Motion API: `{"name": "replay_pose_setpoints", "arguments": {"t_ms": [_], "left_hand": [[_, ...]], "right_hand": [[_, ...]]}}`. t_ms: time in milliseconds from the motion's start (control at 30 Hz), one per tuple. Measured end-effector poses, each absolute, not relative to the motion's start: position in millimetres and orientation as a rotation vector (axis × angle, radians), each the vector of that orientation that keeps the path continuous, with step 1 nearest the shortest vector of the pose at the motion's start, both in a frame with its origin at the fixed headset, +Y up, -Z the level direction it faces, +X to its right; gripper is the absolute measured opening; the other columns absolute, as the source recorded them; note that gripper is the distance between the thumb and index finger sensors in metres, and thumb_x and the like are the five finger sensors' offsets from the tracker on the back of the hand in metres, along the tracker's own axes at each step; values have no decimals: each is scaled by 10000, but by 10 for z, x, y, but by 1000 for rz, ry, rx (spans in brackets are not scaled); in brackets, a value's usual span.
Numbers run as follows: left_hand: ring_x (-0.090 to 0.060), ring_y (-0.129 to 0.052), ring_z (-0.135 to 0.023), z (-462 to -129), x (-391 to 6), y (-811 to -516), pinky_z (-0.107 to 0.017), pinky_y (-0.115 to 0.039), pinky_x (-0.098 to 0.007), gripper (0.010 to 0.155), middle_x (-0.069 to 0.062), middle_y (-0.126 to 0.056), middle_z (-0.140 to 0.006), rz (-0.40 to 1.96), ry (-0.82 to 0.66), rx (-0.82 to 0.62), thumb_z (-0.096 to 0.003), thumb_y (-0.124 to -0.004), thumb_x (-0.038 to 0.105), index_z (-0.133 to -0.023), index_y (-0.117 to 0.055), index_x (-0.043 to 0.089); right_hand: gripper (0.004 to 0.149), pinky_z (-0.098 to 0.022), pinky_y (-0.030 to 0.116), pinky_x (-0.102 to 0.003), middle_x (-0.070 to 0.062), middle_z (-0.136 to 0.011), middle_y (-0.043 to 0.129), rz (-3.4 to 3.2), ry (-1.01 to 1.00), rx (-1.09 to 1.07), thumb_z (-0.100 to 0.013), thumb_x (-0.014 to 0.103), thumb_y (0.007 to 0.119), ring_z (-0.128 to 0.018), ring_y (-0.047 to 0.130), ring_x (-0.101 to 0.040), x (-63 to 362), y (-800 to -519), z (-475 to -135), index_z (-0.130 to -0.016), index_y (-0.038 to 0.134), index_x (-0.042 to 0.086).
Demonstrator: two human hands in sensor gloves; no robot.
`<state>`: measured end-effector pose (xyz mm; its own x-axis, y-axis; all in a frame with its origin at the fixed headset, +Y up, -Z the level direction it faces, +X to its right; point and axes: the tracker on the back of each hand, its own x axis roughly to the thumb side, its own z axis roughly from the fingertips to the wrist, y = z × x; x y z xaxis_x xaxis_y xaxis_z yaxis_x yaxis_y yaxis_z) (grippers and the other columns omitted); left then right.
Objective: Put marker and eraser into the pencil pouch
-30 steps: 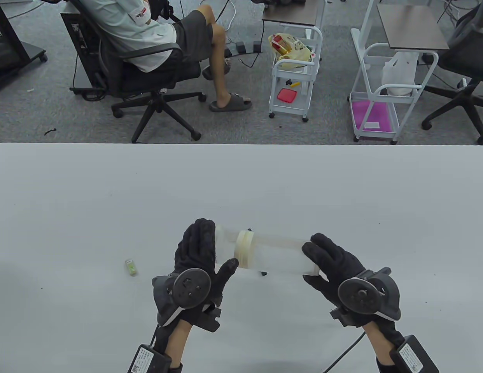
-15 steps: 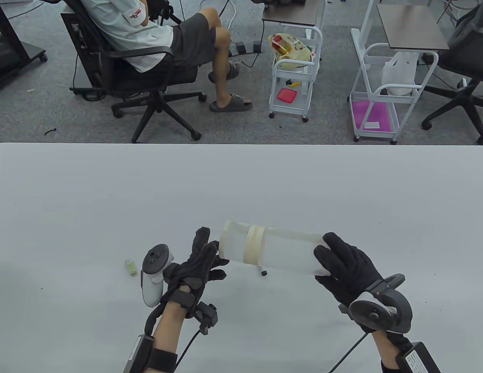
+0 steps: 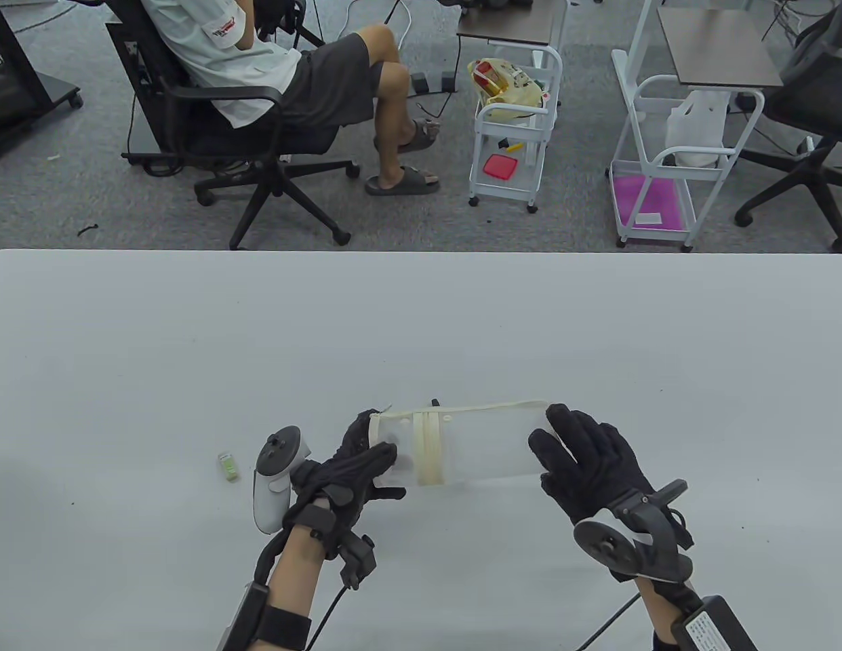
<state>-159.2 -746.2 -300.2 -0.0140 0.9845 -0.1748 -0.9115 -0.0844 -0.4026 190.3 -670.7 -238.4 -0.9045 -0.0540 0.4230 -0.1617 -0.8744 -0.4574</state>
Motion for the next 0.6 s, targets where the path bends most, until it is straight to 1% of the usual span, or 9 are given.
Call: {"name": "replay_pose_setpoints", "arguments": {"t_ms": [67,100,167,233,467,533,600], "left_hand": [[-399,-719,-959,-2977,-1539,-7386,-623,-791,-463,1007,-189,-365,-1134,1511,-192,-370,-418,-803,583,-1116,-193,192],[-388,-722,-957,-2966,-1512,-7354,-617,-803,-435,999,-180,-370,-1132,1466,-214,-312,-414,-810,577,-1113,-204,200],[-374,-730,-955,-2904,-1403,-7251,-612,-816,-406,992,-163,-379,-1132,1337,-267,-146,-403,-822,561,-1110,-219,214],[-369,-735,-954,-2826,-1279,-7168,-610,-819,-405,983,-153,-391,-1131,1251,-337,-27,-393,-836,540,-1107,-240,222],[-373,-712,-986,-2556,-886,-7006,-650,-806,-421,968,-132,-371,-1146,1058,-547,127,-391,-849,504,-1102,-245,245],[-374,-705,-994,-2491,-804,-6971,-659,-800,-429,961,-127,-372,-1149,981,-594,164,-390,-852,492,-1102,-255,247],[-371,-709,-997,-2438,-742,-6951,-665,-799,-432,952,-118,-379,-1152,904,-632,191,-391,-851,481,-1101,-261,248]], "right_hand": [[693,-680,601,-642,-85,-1158,489,2902,-717,623,-408,422,862,-1017,711,-425,1944,-6702,-2394,-1040,600,306],[681,-678,595,-651,-101,-1152,518,2875,-740,617,-414,431,850,-1007,720,-431,1958,-6687,-2381,-1039,613,301],[612,-672,595,-656,-129,-1107,620,2837,-853,561,-435,431,816,-969,764,-424,1957,-6603,-2317,-1011,689,267],[584,-671,596,-653,-131,-1081,663,2790,-906,566,-446,434,797,-950,787,-408,1915,-6536,-2245,-997,713,260],[548,-666,576,-673,-143,-1025,732,2591,-837,581,-466,433,772,-907,814,-414,1604,-6406,-2078,-969,773,214],[545,-662,576,-676,-147,-1007,746,2567,-827,574,-471,446,755,-888,827,-411,1539,-6377,-2068,-955,794,200],[513,-658,565,-687,-161,-1001,754,2560,-794,562,-498,410,706,-882,824,-428,1488,-6364,-2073,-941,831,184]]}}
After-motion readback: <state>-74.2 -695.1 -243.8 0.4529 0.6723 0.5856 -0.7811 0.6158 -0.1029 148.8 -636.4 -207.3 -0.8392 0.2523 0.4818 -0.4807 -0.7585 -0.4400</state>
